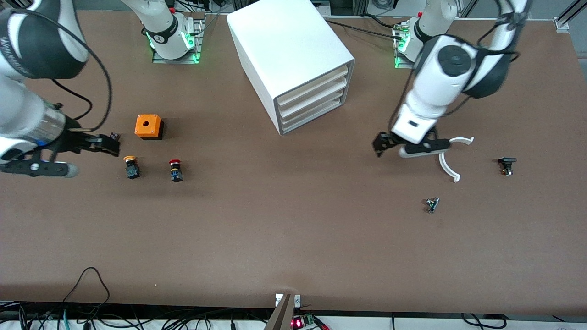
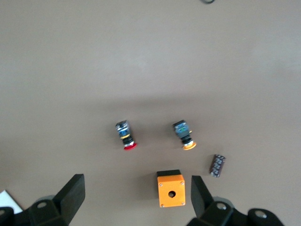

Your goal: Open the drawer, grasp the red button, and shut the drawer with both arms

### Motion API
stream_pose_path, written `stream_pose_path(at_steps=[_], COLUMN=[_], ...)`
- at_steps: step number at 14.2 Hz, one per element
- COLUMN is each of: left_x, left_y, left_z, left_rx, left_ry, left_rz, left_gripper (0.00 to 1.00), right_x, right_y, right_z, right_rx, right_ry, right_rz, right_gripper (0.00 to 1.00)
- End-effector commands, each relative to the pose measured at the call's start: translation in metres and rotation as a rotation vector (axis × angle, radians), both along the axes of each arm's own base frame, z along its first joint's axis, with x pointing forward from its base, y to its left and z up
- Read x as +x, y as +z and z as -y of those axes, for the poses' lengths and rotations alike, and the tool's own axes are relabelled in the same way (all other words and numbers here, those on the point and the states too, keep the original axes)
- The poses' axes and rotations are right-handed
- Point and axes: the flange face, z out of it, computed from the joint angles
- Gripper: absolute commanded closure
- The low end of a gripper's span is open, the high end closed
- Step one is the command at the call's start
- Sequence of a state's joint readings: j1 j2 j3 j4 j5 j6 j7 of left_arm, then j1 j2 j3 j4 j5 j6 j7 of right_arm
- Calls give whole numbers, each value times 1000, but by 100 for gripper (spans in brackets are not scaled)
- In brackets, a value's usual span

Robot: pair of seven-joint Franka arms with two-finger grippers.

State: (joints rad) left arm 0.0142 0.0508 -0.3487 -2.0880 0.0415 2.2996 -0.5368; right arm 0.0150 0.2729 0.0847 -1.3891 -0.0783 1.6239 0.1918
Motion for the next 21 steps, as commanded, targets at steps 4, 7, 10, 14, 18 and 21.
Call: stream_pose_path(at_steps=[4,7,10,14,18,21], left_x=[-1,0,0,3,2,1], left_y=[140,170,191,184,186,186], left_z=[-88,-139,-181,-172,-161,-160], left_rx=[117,121,97,89,91,91], left_ry=[-98,-146,-86,-97,-110,-113], left_rz=[-126,-145,-147,-166,-173,-174], left_gripper=[0,0,0,0,0,0], right_x=[-9,-26,-40,-64,-71,-74], right_y=[29,32,33,31,32,33], right_z=[93,106,85,82,81,79], right_rx=[4,4,6,-10,-6,-3], right_ry=[-134,-9,24,53,56,56], right_rz=[11,-68,-89,19,22,19], right_gripper=[0,0,0,0,0,0])
